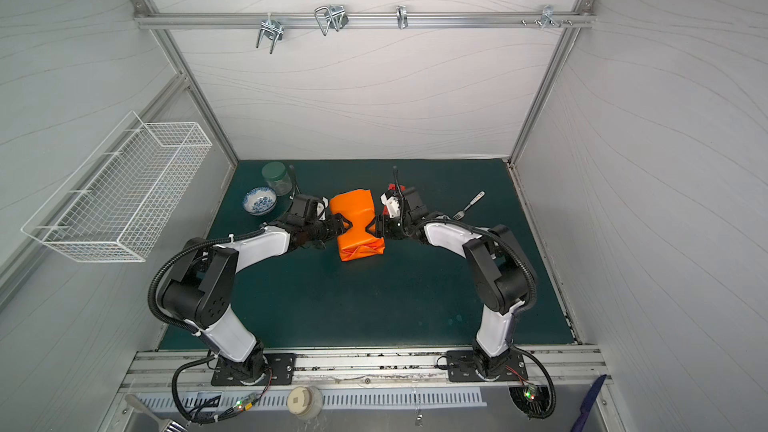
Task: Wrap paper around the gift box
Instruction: 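Grasp the orange box sides with both grippers and stand it upright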
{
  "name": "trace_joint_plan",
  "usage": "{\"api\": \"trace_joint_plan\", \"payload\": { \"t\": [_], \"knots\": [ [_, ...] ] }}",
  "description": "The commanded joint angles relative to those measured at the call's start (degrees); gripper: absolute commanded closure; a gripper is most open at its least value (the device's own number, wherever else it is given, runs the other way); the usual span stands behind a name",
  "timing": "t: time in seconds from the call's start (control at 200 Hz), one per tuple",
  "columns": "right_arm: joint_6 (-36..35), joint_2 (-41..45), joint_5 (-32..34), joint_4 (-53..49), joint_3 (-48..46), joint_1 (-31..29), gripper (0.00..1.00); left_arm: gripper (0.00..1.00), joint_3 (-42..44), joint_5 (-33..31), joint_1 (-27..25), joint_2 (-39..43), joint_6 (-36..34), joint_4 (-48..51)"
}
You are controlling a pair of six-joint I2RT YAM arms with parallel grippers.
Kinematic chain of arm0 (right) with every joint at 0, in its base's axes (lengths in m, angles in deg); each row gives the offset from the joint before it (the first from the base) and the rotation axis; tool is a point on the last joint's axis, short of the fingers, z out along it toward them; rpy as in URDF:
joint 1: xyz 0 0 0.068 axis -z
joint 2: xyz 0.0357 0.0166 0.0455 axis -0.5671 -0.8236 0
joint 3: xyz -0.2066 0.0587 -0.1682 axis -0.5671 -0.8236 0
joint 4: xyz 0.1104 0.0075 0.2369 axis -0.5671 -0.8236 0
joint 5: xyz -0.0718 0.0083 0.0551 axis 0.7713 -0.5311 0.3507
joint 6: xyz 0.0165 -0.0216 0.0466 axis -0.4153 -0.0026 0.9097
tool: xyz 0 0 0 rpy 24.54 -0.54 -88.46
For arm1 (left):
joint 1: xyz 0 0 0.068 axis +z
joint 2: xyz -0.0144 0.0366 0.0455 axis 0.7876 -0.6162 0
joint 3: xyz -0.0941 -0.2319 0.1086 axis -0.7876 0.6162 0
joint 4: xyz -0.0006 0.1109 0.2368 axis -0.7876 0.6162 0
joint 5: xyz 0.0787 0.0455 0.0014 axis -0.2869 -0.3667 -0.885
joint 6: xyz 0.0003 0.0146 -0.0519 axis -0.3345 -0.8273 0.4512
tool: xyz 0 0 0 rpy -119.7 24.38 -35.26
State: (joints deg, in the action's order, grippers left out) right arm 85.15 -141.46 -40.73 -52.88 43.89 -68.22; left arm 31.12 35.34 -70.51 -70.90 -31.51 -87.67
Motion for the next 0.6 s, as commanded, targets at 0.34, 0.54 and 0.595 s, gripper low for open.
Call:
{"api": "trace_joint_plan", "payload": {
  "t": [0.34,0.54,0.595],
  "knots": [
    [8.71,21.22,-2.57,4.17,-22.82,-7.54,0.39,0.27,29.14,-1.34,-9.40,27.33,12.61,-8.97],
    [4.00,27.75,3.90,-3.58,-23.03,-2.19,0.24,0.11,26.25,-6.74,-5.06,36.81,7.74,2.30],
    [3.36,24.36,2.76,-4.27,-19.72,-1.04,0.23,0.10,24.03,-4.26,-1.59,35.17,7.09,2.39]
  ]
}}
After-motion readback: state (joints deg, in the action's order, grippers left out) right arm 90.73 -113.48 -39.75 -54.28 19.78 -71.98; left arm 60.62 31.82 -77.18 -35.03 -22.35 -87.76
